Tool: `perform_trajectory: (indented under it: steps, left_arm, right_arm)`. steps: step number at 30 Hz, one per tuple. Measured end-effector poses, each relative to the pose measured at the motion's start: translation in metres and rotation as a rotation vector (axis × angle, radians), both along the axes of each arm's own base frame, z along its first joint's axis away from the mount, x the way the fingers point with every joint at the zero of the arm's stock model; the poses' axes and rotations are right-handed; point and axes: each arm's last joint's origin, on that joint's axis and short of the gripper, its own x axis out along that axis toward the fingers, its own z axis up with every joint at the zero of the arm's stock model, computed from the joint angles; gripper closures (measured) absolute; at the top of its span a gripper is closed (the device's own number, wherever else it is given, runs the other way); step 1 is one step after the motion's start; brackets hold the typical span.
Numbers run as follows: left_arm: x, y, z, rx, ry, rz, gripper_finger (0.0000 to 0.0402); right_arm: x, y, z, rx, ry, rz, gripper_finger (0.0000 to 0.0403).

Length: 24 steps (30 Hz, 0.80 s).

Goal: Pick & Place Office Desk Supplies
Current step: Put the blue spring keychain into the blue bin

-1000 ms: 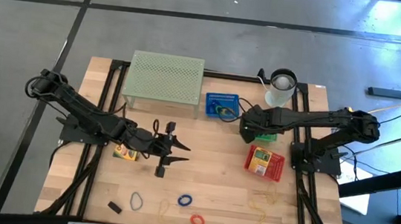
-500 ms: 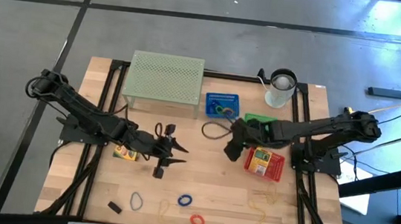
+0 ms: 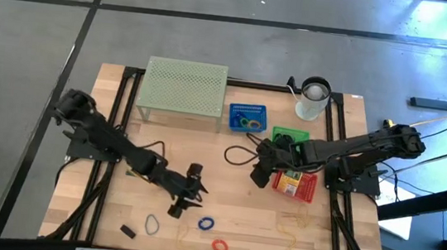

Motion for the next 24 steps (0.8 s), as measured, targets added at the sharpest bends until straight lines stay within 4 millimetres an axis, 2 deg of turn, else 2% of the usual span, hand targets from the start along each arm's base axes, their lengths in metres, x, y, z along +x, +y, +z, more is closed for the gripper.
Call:
perform_trajectory:
  steps: [6, 11, 19, 24]
  left_arm:
    - [0.020, 0.004, -0.030, -0.036, 0.004, 0.010, 0.0178]
    - [0.027, 0.000, -0.049, -0.086, 0.027, -0.050, 0.0178]
    - [0.032, -0.009, -0.062, -0.167, 0.092, -0.197, 0.0178]
    - [0.035, -0.007, -0.067, -0.108, 0.081, -0.276, 0.0178]
  right_arm:
    - [0.000, -0.001, 0.000, -0.039, -0.010, -0.023, 0.0232]
    - [0.000, -0.001, 0.000, -0.039, -0.011, -0.023, 0.0232]
    - [0.001, -0.003, 0.001, -0.080, -0.031, -0.068, 0.0231]
    - [0.001, -0.004, 0.002, -0.095, -0.053, -0.126, 0.0231]
